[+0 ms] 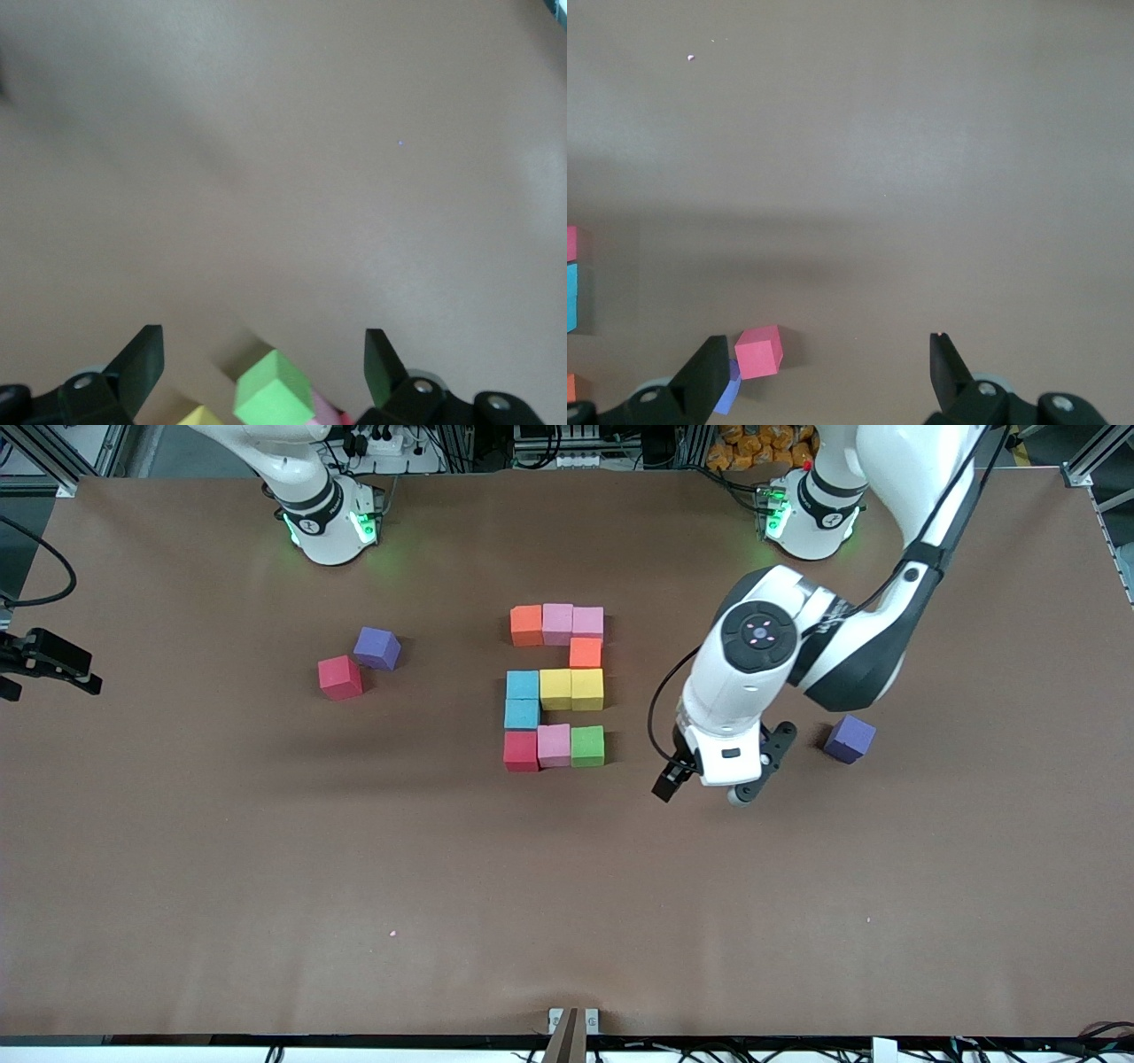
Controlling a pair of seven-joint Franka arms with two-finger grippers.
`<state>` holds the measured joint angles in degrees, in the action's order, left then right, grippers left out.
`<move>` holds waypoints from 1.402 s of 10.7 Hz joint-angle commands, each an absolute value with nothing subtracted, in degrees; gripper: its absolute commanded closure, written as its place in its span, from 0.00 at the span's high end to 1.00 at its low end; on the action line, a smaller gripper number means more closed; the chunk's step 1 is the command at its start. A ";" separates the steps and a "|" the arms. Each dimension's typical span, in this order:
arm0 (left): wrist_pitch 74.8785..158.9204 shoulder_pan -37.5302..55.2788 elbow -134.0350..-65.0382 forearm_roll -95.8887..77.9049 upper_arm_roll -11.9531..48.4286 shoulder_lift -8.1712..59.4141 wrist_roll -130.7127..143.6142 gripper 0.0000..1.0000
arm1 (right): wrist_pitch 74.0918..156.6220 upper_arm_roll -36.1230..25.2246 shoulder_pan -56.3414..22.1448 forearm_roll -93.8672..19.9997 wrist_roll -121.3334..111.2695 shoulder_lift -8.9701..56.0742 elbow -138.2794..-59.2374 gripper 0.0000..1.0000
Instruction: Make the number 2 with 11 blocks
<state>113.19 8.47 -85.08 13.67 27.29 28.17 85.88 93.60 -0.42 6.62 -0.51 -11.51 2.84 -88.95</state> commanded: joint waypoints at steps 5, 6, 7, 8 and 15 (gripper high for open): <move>100.22 3.34 -86.13 12.22 26.19 17.16 53.29 1.00 | 93.69 -0.18 7.03 -1.23 -10.72 3.95 -87.45 1.00; 98.11 2.21 -86.05 12.13 26.28 15.49 47.95 1.00 | 93.69 -0.26 7.03 -1.23 -10.72 3.96 -87.45 1.00; 95.48 1.24 -85.78 12.13 26.28 14.08 39.63 1.00 | 93.69 -0.26 7.03 -1.23 -10.72 3.96 -87.45 1.00; 93.10 0.88 -84.39 11.87 26.19 13.54 35.90 1.00 | 93.69 -0.18 7.03 -1.23 -10.72 3.96 -87.45 1.00; 87.28 -2.28 -80.68 6.60 27.34 12.13 28.15 1.00 | 94.57 -0.18 6.94 -1.23 -10.72 4.39 -87.45 1.00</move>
